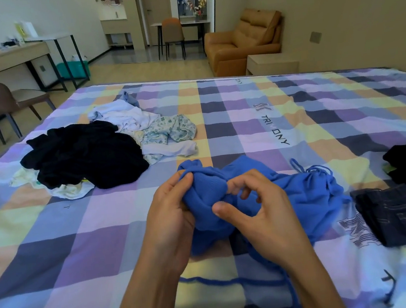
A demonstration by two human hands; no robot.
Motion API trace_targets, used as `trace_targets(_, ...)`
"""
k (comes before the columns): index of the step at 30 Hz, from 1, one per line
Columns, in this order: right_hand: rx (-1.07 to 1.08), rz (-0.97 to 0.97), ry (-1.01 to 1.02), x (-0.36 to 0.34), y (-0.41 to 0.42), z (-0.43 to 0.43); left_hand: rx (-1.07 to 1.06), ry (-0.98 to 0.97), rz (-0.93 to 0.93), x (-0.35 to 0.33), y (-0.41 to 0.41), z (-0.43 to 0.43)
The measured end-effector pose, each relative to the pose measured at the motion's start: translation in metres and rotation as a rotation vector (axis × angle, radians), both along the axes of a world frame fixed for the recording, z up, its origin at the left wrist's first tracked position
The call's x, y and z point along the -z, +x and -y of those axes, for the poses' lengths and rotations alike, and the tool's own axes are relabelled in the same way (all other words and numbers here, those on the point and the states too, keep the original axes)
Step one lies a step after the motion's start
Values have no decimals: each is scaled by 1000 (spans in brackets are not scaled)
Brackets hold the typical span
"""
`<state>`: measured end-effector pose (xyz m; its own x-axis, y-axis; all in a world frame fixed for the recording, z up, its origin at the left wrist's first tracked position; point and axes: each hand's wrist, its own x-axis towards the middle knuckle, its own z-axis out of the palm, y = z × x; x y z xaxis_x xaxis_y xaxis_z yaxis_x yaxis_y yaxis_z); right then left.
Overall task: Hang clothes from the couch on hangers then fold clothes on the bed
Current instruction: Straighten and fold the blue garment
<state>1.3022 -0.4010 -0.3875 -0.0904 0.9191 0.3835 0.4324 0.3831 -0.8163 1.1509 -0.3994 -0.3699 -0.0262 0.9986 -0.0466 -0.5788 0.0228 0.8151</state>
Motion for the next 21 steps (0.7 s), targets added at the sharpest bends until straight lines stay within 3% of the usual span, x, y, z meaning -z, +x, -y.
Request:
trace_targets(7, -73, -72, -3, 4, -13, -5, -48, 203, -84, 11, 0, 4)
trace_targets(12, -105, -542, -198, -6, -14, -7, -196, 526, -946, 56, 9, 5)
trace_targets(19, 55, -962, -274, -25, 6, -8, -265, 618, -1383, 75, -20, -20)
trace_targets(21, 63, -1136, -285, -32, 18, -9, -309, 554, -1495, 81, -36, -30)
